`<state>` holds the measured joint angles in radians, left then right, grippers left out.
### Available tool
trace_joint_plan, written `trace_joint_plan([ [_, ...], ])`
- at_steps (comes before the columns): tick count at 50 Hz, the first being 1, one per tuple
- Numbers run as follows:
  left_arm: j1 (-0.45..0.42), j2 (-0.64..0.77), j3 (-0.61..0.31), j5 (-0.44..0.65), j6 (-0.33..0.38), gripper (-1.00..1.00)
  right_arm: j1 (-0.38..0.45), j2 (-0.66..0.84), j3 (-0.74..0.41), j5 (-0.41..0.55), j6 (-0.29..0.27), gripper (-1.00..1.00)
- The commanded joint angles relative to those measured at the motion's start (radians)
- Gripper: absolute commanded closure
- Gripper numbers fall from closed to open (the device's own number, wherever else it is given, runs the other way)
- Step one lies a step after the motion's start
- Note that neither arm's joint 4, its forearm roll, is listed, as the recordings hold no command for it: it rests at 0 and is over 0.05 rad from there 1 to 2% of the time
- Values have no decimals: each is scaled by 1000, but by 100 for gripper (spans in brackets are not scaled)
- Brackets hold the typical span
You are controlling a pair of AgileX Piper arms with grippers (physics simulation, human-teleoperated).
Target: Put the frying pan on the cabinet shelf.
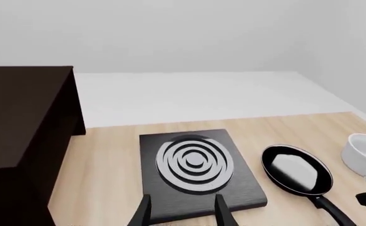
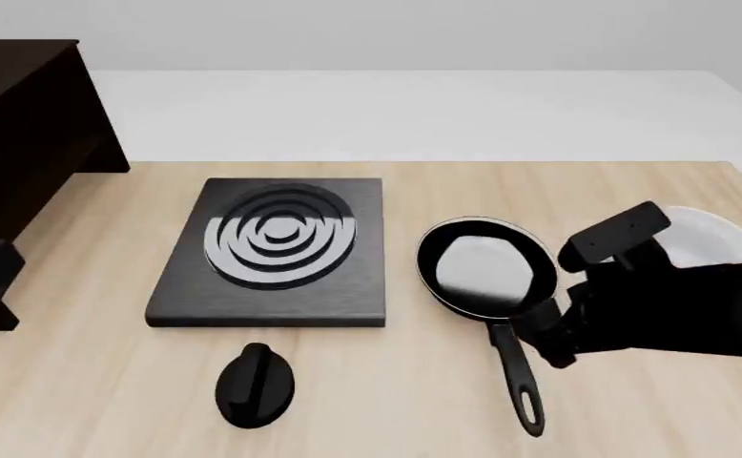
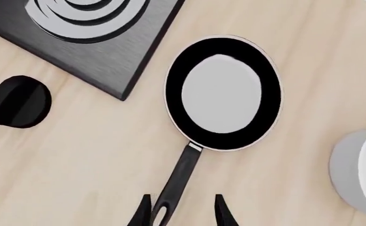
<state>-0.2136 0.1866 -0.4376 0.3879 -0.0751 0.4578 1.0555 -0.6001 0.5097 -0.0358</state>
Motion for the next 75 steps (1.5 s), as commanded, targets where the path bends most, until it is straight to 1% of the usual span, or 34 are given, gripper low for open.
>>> trace_joint_plan([
  [1, -1, 4, 14, -10, -4, -100, 31, 64, 43, -61, 39, -100],
  [15, -8, 7, 25, -16, -2, -100, 35, 111, 81, -125, 50, -100],
  [20, -9, 4, 31, -17, -3, -100, 46, 125, 97, -151, 66, -100],
  [21, -6, 5, 34, -21, -3, -100, 55, 130, 101, -157, 98, -100],
  [22, -5, 6, 37, -23, -3, -100, 58, 133, 105, -165, 107, -100],
  [24, -7, 5, 41, -26, -3, -100, 59, 136, 111, -174, 107, -100],
  [25, -14, 3, 35, -21, -25, -100, 59, 135, 115, -177, 104, -100],
  [26, -27, -1, 36, -21, -97, -100, 61, 136, 122, -180, 109, -100],
  [27, -24, -4, 36, -20, -130, -100, 64, 137, 128, -186, 111, -100],
  [28, -22, -4, 37, -22, -123, -100, 63, 139, 132, -192, 111, -100],
  [29, -13, 0, 32, -24, -75, -100, 60, 141, 137, -197, 111, -100],
  [31, -12, 1, 32, -26, -39, -100, 57, 142, 142, -201, 111, -100],
  [34, -16, 1, 36, -26, -52, -100, 54, 141, 146, -203, 114, -100],
  [40, -24, 4, 39, -28, -47, -100, 52, 171, 163, -243, 125, -100],
  [41, -24, 3, 37, -27, -46, -100, 58, 174, 166, -247, 131, -100],
  [42, -24, 2, 37, -26, -47, -100, 64, 178, 170, -253, 153, -100],
  [45, -23, 2, 40, -29, -48, -100, 56, 198, 183, -281, 138, -100],
  [49, -23, 5, 44, -33, -48, -100, 50, 203, 194, -289, 142, -100],
  [53, -28, 4, 50, -39, -46, -100, 31, 207, 203, -304, 129, -100],
  [56, -28, 8, 50, -41, -44, -100, 33, 214, 215, -318, 137, -100],
  [58, -28, 7, 57, -47, -45, -100, 38, 230, 228, -340, 153, -100],
  [60, -24, -2, 48, -39, -35, -100, 40, 231, 228, -342, 149, -100],
  [61, -5, -22, 40, -33, -24, -100, 41, 230, 226, -342, 154, -100],
  [65, -2, -15, 26, -29, -36, -100, 37, 235, 224, -346, 154, -100],
  [68, -3, -18, 32, -28, -37, -100, 28, 241, 223, -350, 146, -100],
  [70, -4, -18, 40, -32, -37, -100, 26, 253, 229, -362, 151, -100],
  [71, -7, -18, 45, -36, -37, -100, 19, 258, 231, -370, 142, -100],
  [75, -13, -15, 46, -37, -37, -100, 20, 263, 233, -377, 151, -100],
])
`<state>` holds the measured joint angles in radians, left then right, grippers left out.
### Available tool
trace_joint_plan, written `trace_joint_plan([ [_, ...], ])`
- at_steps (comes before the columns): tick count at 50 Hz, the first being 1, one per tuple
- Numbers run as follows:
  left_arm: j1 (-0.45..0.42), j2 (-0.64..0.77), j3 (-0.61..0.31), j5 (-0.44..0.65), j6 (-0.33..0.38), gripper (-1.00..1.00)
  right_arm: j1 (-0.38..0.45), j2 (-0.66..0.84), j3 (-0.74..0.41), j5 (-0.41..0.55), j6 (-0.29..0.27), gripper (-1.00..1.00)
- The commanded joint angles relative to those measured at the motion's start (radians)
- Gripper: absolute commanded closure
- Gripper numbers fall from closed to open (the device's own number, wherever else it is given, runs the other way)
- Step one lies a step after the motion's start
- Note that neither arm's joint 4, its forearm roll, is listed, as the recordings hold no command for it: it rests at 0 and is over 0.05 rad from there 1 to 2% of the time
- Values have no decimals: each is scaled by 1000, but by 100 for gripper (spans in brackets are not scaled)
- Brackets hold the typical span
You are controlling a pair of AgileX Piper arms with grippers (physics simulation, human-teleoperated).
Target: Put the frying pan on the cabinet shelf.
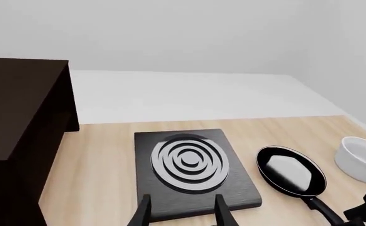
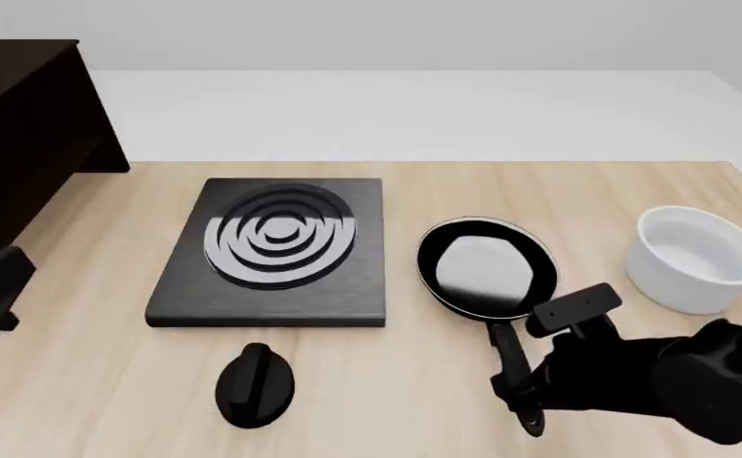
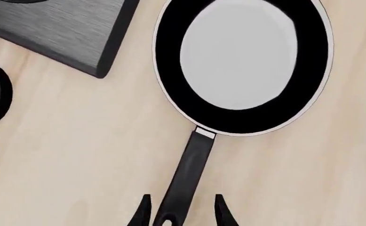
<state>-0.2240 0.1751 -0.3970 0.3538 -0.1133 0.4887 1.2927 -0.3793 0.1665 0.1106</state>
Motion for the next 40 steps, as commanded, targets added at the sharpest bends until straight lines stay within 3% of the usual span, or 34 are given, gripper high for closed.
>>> trace_joint_plan([
  [1, -3, -3, 5, -2, 2, -100, -11, 27, 12, -35, 5, -100],
  [20, -3, -3, 17, -10, 2, -100, 24, 87, 33, -100, 45, -100],
  [35, -6, -1, 17, -9, 6, -100, 13, 86, 35, -105, 43, -100],
  [36, -7, -1, 16, -9, 6, -100, 13, 83, 35, -101, 42, 100],
  [40, -7, -1, 16, -9, 7, -100, 12, 74, 37, -98, 44, 100],
])
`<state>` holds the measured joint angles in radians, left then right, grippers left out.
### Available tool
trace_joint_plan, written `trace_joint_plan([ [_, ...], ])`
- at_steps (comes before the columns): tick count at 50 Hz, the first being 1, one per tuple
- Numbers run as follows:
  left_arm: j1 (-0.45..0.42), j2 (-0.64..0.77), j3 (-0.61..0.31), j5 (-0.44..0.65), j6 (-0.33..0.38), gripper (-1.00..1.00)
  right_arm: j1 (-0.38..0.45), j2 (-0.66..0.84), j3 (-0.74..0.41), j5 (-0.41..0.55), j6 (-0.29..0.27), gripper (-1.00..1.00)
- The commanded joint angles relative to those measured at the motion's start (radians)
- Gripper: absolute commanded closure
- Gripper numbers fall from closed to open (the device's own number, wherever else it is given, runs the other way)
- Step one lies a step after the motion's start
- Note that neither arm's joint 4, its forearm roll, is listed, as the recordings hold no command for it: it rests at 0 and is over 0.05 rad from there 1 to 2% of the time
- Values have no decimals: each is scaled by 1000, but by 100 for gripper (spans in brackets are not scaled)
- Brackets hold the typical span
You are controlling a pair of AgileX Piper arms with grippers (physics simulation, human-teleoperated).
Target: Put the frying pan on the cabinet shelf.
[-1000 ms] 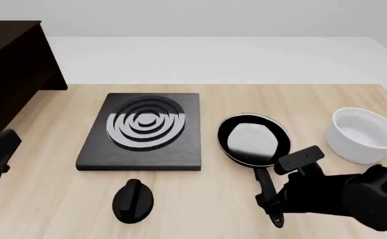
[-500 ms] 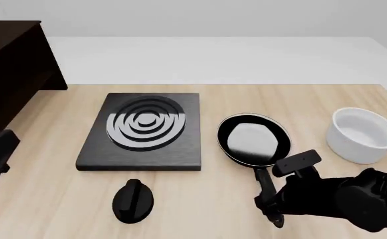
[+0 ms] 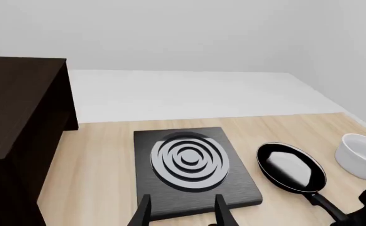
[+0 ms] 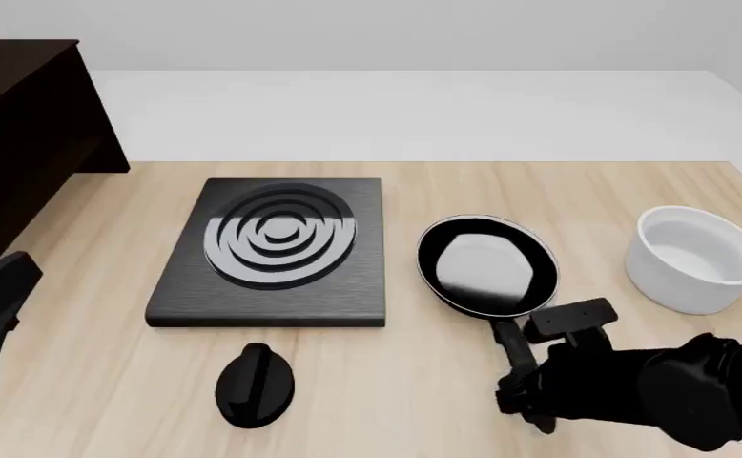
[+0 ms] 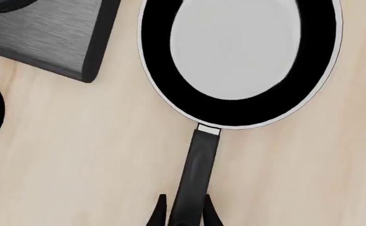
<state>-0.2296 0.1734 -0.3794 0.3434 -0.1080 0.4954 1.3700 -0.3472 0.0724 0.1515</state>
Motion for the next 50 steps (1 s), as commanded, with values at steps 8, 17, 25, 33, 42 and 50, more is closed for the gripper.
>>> trace_joint_plan([
  [8, -9, 1, 11, -8, 20, -100, -37, -8, 13, -10, -28, 100],
  [17, -9, 3, 10, -8, 11, -100, -118, -89, -3, 38, -66, 100],
  [25, -15, 2, 7, -5, 22, -100, -140, -170, -19, 79, -92, 100],
  [33, -13, 0, 11, -9, 18, -100, -148, -225, -41, 118, -141, 100],
  [42, -13, 0, 6, -5, 16, -100, -171, -316, -76, 162, -256, 100],
  [50, -9, -3, -41, 22, -2, -100, -176, -356, -104, 162, -271, 100],
])
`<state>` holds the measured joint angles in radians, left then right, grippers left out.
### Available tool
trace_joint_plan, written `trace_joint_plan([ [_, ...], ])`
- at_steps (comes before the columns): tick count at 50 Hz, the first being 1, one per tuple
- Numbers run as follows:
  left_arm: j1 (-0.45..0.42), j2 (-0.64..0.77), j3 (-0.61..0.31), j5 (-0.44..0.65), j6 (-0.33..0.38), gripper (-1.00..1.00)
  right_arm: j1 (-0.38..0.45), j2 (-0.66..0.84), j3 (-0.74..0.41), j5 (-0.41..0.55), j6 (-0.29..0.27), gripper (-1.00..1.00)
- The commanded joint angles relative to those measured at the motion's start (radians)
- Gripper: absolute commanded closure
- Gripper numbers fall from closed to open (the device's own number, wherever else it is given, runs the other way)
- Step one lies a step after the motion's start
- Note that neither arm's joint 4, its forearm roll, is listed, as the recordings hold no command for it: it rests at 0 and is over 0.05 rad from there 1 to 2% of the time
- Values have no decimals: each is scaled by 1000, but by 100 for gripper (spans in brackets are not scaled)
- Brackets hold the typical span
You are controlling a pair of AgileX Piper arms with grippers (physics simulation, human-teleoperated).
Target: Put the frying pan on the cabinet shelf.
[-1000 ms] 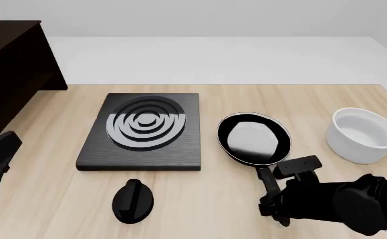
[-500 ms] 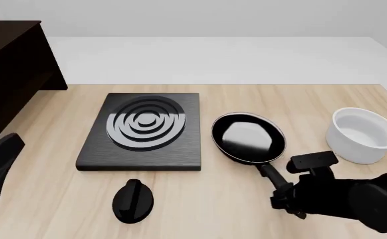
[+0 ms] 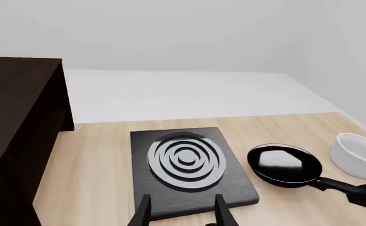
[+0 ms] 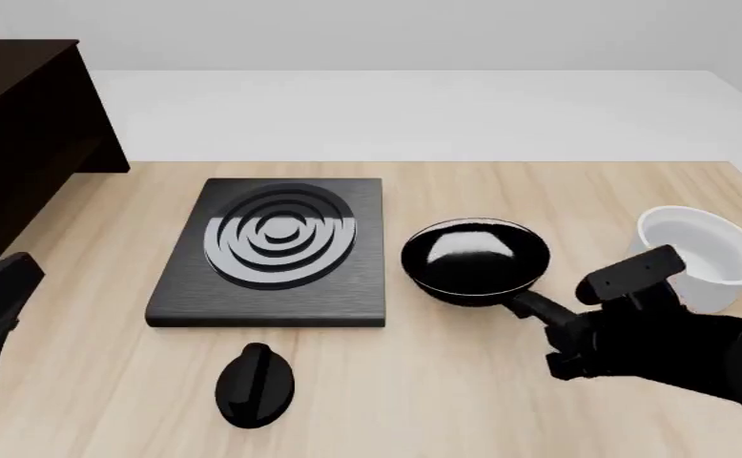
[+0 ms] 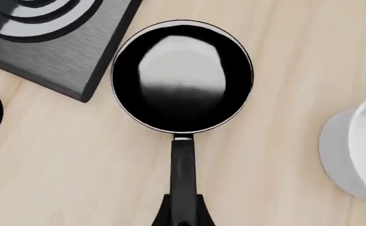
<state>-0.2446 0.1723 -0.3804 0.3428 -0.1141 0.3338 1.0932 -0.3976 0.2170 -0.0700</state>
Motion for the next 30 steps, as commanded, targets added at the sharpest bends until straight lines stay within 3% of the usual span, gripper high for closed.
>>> trace_joint_plan([
  [1, 7, 2, -43, 22, 15, -100, -9, -81, -60, 24, -54, 100],
  [3, 15, 14, -38, 19, -28, -100, 0, -96, -92, 50, -56, 100],
  [10, -15, 8, -52, 31, -13, -100, 1, -135, -182, 120, -47, 100],
  [20, -30, 13, -86, 47, -55, -100, 9, -164, -258, 169, -51, 100],
  [26, -40, 16, -100, 52, -125, -100, 27, -165, -305, 188, -45, 100],
  [30, -49, 21, -96, 50, -214, -100, 40, -155, -346, 195, -40, 100],
])
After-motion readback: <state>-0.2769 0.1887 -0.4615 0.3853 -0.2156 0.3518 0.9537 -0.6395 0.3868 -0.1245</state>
